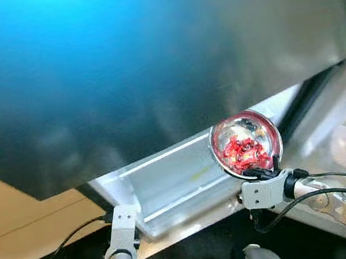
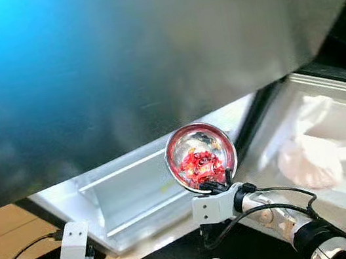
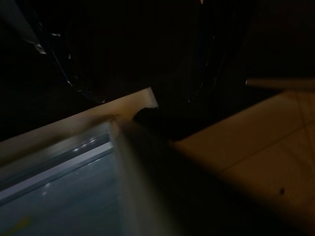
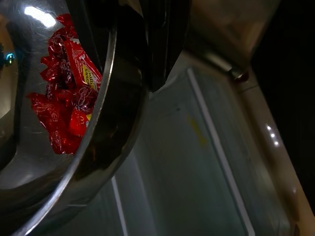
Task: Restocking fridge
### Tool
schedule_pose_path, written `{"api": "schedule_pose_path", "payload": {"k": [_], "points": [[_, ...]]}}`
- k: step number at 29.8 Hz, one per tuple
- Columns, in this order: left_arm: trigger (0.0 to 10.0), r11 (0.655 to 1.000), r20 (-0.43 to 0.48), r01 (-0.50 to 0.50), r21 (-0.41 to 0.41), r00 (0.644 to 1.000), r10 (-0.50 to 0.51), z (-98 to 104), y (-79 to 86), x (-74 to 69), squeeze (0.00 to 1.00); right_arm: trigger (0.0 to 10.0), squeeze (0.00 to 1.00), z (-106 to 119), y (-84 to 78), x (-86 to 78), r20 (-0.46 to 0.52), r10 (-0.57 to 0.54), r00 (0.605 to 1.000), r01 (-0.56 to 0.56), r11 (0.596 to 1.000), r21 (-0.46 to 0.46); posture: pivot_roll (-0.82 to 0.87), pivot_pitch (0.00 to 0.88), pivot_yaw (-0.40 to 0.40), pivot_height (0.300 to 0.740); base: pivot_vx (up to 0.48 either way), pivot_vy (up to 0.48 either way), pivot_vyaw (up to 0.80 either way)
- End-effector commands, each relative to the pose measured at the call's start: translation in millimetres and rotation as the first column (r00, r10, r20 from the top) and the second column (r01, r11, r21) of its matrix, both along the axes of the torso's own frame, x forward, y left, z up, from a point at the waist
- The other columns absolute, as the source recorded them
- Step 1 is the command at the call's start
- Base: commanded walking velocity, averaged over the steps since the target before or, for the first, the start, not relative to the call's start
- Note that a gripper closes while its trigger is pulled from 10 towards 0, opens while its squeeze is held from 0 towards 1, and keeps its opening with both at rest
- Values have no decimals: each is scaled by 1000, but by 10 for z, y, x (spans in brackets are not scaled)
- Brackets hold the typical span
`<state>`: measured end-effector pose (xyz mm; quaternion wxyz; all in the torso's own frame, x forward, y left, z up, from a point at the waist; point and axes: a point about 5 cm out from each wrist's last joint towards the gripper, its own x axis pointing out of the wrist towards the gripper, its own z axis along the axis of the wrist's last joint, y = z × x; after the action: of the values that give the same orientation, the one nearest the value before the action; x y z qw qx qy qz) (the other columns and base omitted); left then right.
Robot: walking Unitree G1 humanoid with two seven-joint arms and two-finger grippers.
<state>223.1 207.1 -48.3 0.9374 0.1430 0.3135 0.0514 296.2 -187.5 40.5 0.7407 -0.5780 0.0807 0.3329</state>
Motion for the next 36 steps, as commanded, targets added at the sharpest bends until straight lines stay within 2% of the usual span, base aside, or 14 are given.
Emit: {"api": "schedule_pose_path", "payload": {"k": [1, 18, 28, 36], "points": [[10000, 1000, -50, -4, 7, 999, 5, -73, 30, -106, 0, 10000, 0, 14, -4, 14, 14, -11, 1000, 10, 1000, 8, -39, 170, -30, 740, 0, 0, 794], [10000, 1000, -54, 10, 6, 999, -10, -76, 17, -106, 0, 10000, 0, 1, -55, 13, 15, -36, 999, 36, 999, -2, -41, 171, -26, 740, 0, 0, 760], [10000, 1000, -59, 13, 5, 998, -13, -81, 19, -110, 0, 10000, 0, -6, -86, 23, 17, -52, 998, 52, 999, -16, -41, 167, -24, 740, 0, 0, 508], [10000, 1000, -65, 17, 2, 998, -17, -87, 16, -115, 0, 10000, 0, -31, -105, 10, -10, -80, 997, 80, 997, 5, -41, 164, -24, 740, 0, 0, 0]]}}
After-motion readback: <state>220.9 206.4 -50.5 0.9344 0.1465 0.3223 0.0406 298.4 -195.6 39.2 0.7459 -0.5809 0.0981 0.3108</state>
